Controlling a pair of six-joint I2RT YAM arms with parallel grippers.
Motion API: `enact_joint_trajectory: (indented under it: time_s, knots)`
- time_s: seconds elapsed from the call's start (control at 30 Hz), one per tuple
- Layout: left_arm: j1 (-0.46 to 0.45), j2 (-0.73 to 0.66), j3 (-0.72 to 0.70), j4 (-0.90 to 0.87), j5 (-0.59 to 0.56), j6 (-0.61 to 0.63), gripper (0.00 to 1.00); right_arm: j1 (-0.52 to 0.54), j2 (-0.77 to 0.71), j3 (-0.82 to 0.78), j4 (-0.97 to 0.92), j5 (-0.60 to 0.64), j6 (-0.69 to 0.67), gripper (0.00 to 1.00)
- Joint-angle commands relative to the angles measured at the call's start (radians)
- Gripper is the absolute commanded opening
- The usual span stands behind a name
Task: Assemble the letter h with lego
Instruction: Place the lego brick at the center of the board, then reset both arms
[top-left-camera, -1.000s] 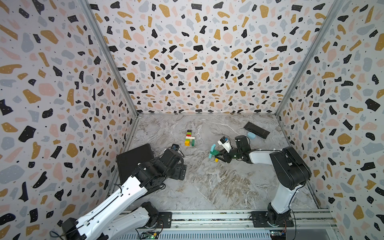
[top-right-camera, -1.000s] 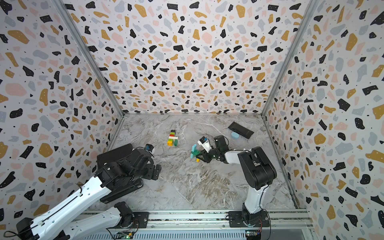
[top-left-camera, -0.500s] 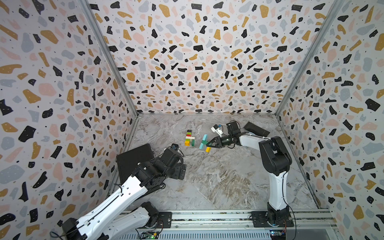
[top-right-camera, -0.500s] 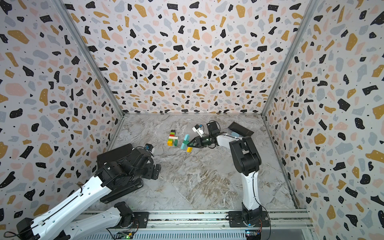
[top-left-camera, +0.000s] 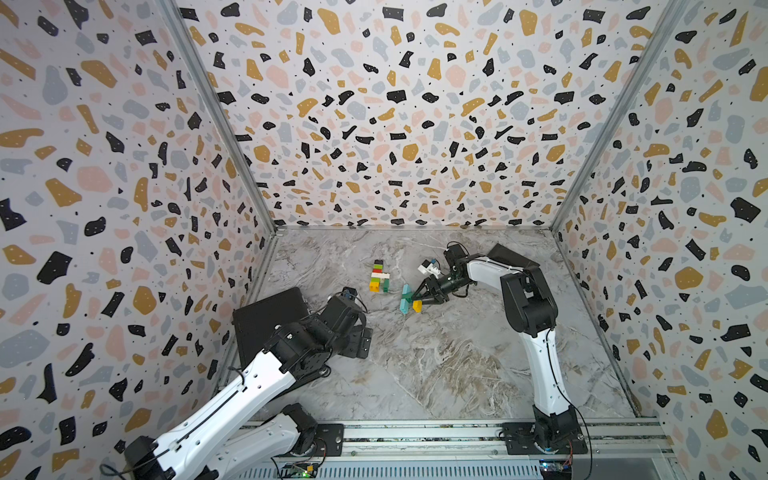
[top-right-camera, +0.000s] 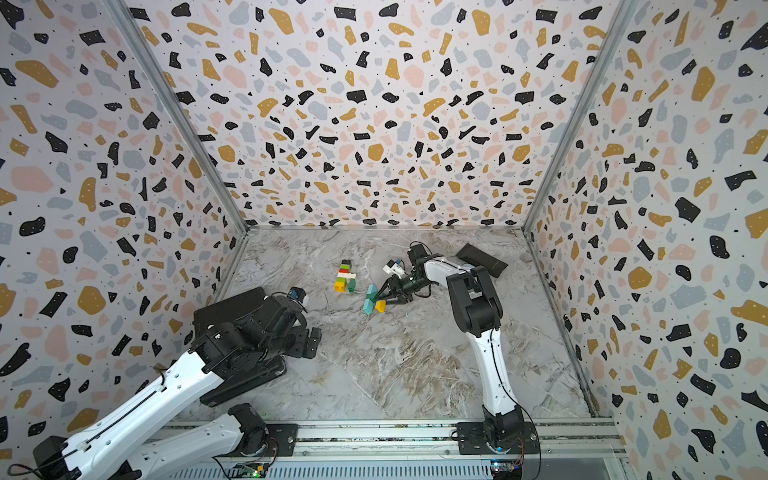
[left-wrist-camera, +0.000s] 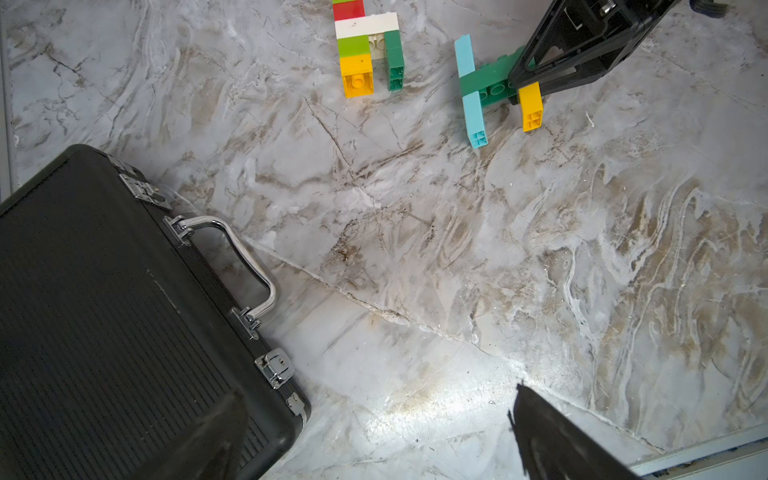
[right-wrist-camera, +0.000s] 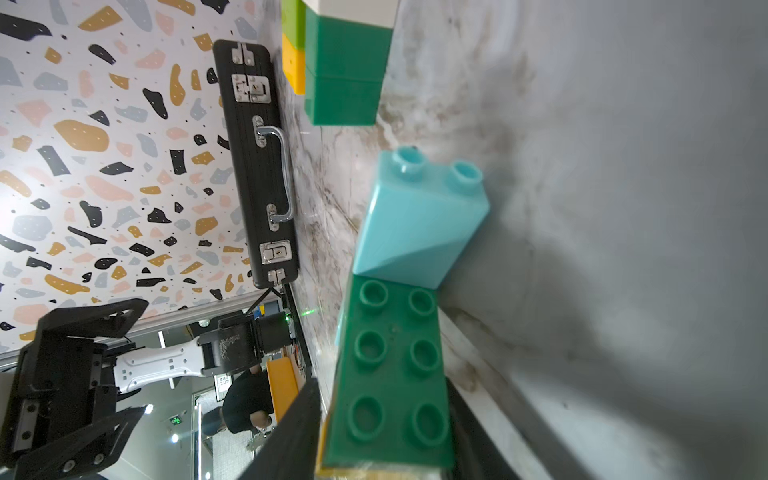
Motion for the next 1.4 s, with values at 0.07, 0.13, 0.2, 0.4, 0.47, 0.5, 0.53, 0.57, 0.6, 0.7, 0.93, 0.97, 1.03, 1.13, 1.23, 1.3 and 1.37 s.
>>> enact_joint_trajectory:
  time_s: [0.07, 0.13, 0.2, 0.4, 0.47, 0.5, 0.53, 0.57, 0.6, 0.7, 0.93, 0.97, 1.03, 1.13, 1.23, 1.3, 1.37]
  knots:
    - [0.005, -0.008, 0.031, 0.014, 0.013, -0.002, 0.99, -0.026, 0.013, 0.069, -0.087, 0.027, -0.038, 0.56]
    - [0.005, -0.006, 0.031, 0.015, 0.013, -0.001, 0.99, -0.034, 0.015, 0.075, -0.090, 0.047, -0.036, 0.58]
    - [0.005, -0.005, 0.031, 0.014, 0.013, 0.000, 0.99, -0.041, 0.005, 0.065, -0.088, 0.078, -0.024, 0.60]
    - [0.018, -0.004, 0.032, 0.015, 0.009, 0.000, 0.99, -0.053, -0.134, -0.111, 0.049, 0.259, 0.041, 0.65]
    - [0.023, 0.001, 0.030, 0.013, 0.003, 0.000, 0.99, -0.056, -0.198, -0.184, 0.110, 0.326, 0.067, 0.67]
    - [0.024, 0.002, 0.032, 0.013, -0.003, 0.000, 0.99, -0.057, -0.242, -0.224, 0.144, 0.365, 0.064, 0.71]
    - [0.026, 0.002, 0.033, 0.011, -0.011, 0.000, 0.99, -0.059, -0.292, -0.276, 0.191, 0.407, 0.060, 0.72]
    - [0.025, 0.000, 0.035, 0.010, -0.025, 0.000, 0.99, -0.062, -0.368, -0.364, 0.293, 0.470, 0.067, 0.72]
    - [0.027, -0.006, 0.035, 0.007, -0.044, -0.002, 0.99, -0.069, -0.451, -0.457, 0.399, 0.536, 0.078, 0.73]
    - [0.030, -0.039, 0.035, 0.008, -0.104, -0.003, 0.99, -0.102, -0.713, -0.739, 0.701, 0.704, 0.115, 0.73]
    - [0.039, -0.133, 0.043, -0.017, -0.335, -0.025, 0.99, -0.119, -1.248, -1.273, 1.050, 1.206, 0.175, 0.99]
    - [0.042, -0.150, 0.039, -0.013, -0.369, -0.025, 0.99, -0.119, -1.304, -1.316, 1.033, 1.283, 0.181, 0.99]
    - [0.044, -0.188, 0.025, 0.003, -0.425, -0.014, 0.99, -0.119, -1.407, -1.376, 0.961, 1.449, 0.222, 0.99]
    - [0.045, -0.253, -0.018, 0.052, -0.487, 0.015, 0.99, -0.119, -1.547, -1.473, 0.907, 1.630, 0.261, 0.99]
    - [0.048, -0.319, -0.080, 0.128, -0.451, 0.084, 0.99, -0.121, -1.646, -1.558, 0.963, 1.716, 0.269, 0.99]
    - [0.051, -0.340, -0.097, 0.168, -0.404, 0.121, 0.99, -0.121, -1.664, -1.548, 0.948, 1.718, 0.242, 1.00]
    - [0.056, -0.330, -0.087, 0.179, -0.417, 0.111, 0.99, -0.121, -1.652, -1.519, 0.906, 1.728, 0.232, 0.99]
